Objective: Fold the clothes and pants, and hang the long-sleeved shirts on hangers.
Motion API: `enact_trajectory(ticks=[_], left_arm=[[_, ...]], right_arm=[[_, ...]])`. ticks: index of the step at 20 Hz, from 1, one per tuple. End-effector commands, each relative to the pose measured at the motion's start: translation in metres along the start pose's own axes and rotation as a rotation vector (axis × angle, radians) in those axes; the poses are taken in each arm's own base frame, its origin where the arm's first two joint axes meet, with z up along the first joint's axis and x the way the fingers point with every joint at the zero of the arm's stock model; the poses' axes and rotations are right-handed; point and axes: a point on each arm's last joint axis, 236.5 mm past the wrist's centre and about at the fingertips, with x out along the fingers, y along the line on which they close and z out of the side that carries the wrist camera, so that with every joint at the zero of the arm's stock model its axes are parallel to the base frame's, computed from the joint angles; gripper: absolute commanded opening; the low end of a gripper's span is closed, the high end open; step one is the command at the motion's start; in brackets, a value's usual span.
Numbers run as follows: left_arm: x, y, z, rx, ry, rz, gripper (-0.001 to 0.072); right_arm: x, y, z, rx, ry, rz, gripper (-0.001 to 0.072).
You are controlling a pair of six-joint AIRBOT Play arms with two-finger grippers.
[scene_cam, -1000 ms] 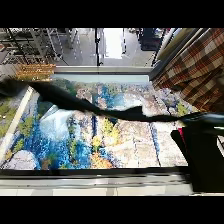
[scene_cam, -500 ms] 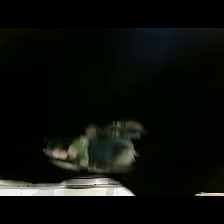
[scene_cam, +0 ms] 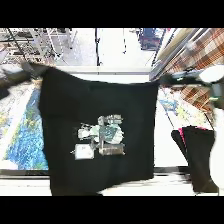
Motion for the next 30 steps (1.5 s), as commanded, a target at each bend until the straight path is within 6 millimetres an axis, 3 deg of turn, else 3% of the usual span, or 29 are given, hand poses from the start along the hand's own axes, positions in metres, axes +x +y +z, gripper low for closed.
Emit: enact_trajectory(ticks=[1,3,5,8,12,15,16,17,18,20,22,24,26,27,28,30], left_arm=[[0.052,0.151,-0.056,-0.162,0.044,0.216,0.0007],[0.059,0.199,-0.078,-0.233,0.049,0.274,0.0007],[0.057,0.222,-0.091,-0.287,0.060,0.299,0.0006],[0.042,0.228,-0.115,-0.345,0.170,0.305,0.0006],[-0.012,0.264,-0.165,-0.413,0.399,0.497,0.0007],[-0.019,0.277,-0.174,-0.456,0.412,0.518,0.0009],[-0.017,0.278,-0.178,-0.463,0.419,0.516,0.0057],[-0.017,0.279,-0.182,-0.459,0.431,0.521,0.0253],[-0.019,0.275,-0.186,-0.462,0.458,0.512,0.0382],[-0.041,0.263,-0.191,-0.493,0.529,0.480,0.0376],[-0.085,0.249,-0.210,-0.513,0.692,0.496,0.0272],[-0.124,0.238,-0.234,-0.511,0.803,0.577,0.0257],[-0.138,0.218,-0.259,-0.491,0.785,0.586,0.0261],[-0.146,0.207,-0.275,-0.476,0.775,0.593,0.0271],[-0.154,0.198,-0.291,-0.466,0.767,0.605,0.0329],[-0.168,0.183,-0.320,-0.472,0.757,0.627,0.0430]], right_arm=[[0.133,-0.053,-0.054,0.079,0.064,-0.053,0.0018],[0.169,-0.070,-0.074,0.131,0.067,-0.062,0.0018],[0.180,-0.075,-0.088,0.142,0.095,-0.063,0.0018],[0.169,-0.066,-0.111,0.100,0.232,-0.033,0.0018],[0.150,-0.051,-0.162,0.099,0.464,0.030,0.0018],[0.149,-0.042,-0.188,0.116,0.543,0.056,0.0022],[0.150,-0.038,-0.195,0.123,0.561,0.066,0.0171],[0.147,-0.036,-0.200,0.122,0.588,0.073,0.0457],[0.138,-0.034,-0.207,0.129,0.631,0.087,0.0627],[0.104,-0.045,-0.225,0.231,0.745,0.104,0.0565],[0.068,-0.054,-0.245,0.348,0.839,0.144,0.0533],[0.043,-0.051,-0.268,0.462,0.840,0.208,0.0503],[0.027,-0.041,-0.299,0.520,0.821,0.251,0.0502],[0.021,-0.036,-0.316,0.530,0.823,0.264,0.0494],[0.015,-0.031,-0.333,0.526,0.830,0.277,0.0454],[0.013,-0.020,-0.356,0.523,0.842,0.309,0.0446]])
